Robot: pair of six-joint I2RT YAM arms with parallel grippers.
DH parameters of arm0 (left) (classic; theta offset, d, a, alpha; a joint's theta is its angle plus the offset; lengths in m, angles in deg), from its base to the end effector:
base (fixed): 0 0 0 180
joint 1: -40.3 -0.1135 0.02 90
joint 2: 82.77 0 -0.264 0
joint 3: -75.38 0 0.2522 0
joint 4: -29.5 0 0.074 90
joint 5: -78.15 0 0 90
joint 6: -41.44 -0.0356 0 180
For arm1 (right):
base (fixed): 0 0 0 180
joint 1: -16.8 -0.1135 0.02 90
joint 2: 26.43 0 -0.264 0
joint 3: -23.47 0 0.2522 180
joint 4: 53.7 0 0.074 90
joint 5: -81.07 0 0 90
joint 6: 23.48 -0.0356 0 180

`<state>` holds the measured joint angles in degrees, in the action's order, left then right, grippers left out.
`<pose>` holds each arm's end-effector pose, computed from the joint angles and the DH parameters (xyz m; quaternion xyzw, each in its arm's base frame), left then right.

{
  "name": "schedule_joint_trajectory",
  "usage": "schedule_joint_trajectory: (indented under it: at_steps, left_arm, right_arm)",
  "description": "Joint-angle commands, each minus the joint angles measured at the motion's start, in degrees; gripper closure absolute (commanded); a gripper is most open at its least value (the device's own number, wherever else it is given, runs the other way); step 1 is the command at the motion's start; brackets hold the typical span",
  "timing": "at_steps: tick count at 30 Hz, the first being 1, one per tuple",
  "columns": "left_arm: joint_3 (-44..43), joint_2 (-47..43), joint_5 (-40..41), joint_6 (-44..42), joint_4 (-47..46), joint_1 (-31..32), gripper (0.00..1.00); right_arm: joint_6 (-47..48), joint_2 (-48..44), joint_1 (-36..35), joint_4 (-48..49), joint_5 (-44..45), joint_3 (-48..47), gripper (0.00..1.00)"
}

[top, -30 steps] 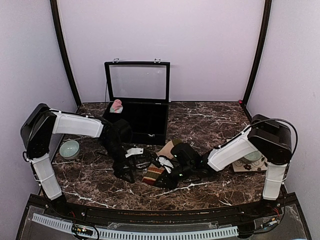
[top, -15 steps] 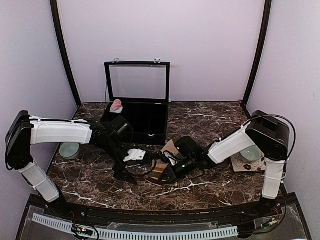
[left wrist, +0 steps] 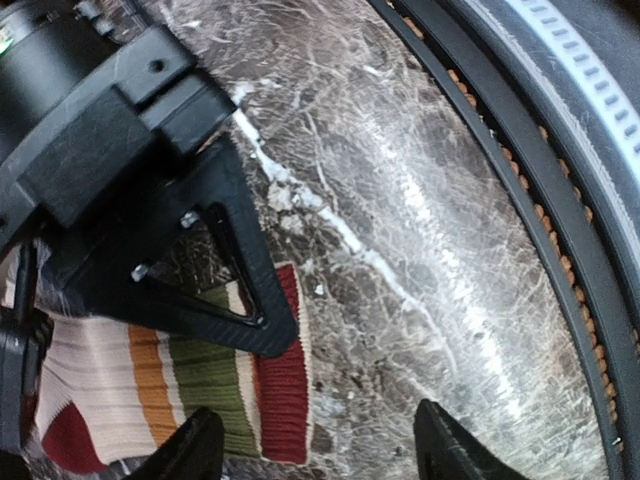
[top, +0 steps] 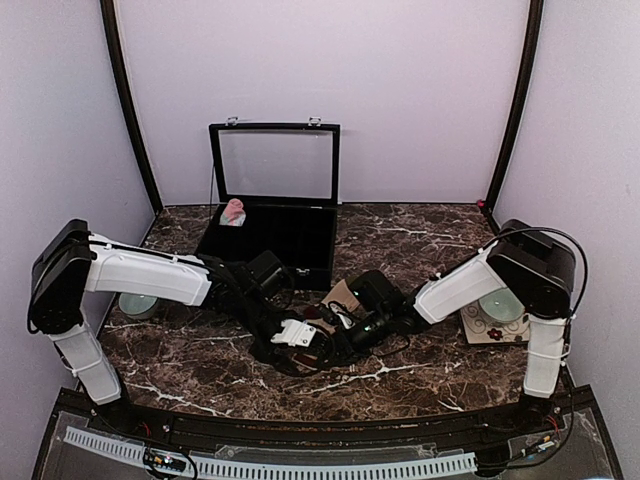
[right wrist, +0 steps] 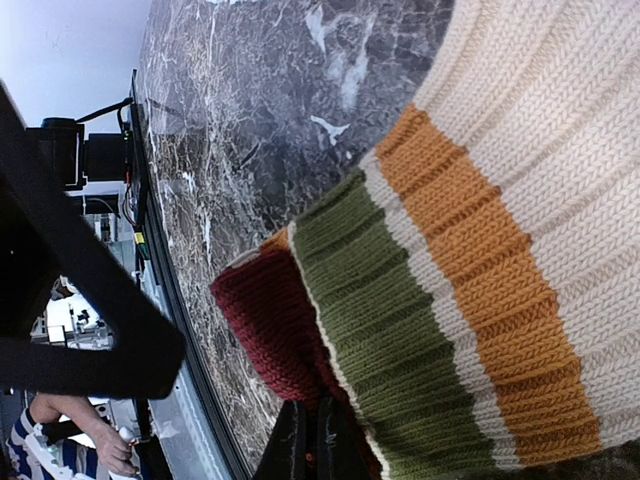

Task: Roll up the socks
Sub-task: Roll the sock at the center of the board.

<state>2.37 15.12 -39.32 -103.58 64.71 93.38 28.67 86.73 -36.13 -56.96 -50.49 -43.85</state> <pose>0.1897 -0.2798 0.1774 0.7957 0.5014 -0.2251 0.2545 0.2014 0.3058 0.0992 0.2378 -0.8522 -0.4660 0.0072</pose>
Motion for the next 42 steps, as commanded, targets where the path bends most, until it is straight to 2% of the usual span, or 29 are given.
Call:
schedule_joint_trajectory:
  at_steps: [1,3,5,12,19,21,25,28,32,34,39,42]
  left_arm:
    - [-1.0,1.9,0.8,-1.0,-1.7,0.4,0.51]
    - [-1.2,2.6,0.6,-0.6,-1.6,0.6,0.6]
    - [-1.4,3.1,0.5,-0.2,-1.4,0.7,0.63]
    - [-1.6,4.3,2.2,1.1,-2.5,0.7,0.6]
    - [-1.8,5.6,3.7,0.8,-2.0,0.7,0.62]
    - [-2.3,6.3,3.5,0.6,-1.1,0.7,0.68]
    - [-4.3,8.7,2.7,0.6,2.2,0.7,0.88]
    - [-5.2,10.0,1.6,1.4,3.9,0.6,0.93]
    - [-5.0,10.8,-0.4,2.3,5.9,0.0,0.98]
    - [-5.0,11.6,-1.8,2.7,7.4,-1.0,0.99]
    - [-7.1,14.8,-6.0,3.8,12.4,-4.8,0.99]
    - [-9.8,16.7,-9.1,4.4,16.1,-6.5,0.99]
  right_arm:
    - [-0.7,2.8,1.0,-7.1,2.9,1.6,1.0]
    - [-0.8,2.9,1.1,-7.2,2.7,1.6,1.0]
    - [-0.7,2.9,1.2,-7.2,2.7,1.6,1.0]
    - [-0.9,2.8,1.2,-6.2,2.3,2.0,1.0]
    - [-1.0,2.8,1.2,-5.4,2.0,2.4,1.0]
    - [-1.0,2.9,1.2,-5.1,1.9,2.3,1.0]
    - [-1.1,2.6,1.2,-5.0,2.2,2.0,1.0]
    - [-0.7,1.7,1.2,-4.9,2.9,2.1,1.0]
    - [-0.4,-0.9,1.2,-3.5,5.9,3.5,0.88]
    - [0.2,-2.5,1.2,-2.8,7.4,4.3,0.75]
    - [1.7,-6.7,1.1,-0.3,11.1,7.3,0.51]
    - [3.1,-9.9,1.1,0.6,13.5,9.8,0.47]
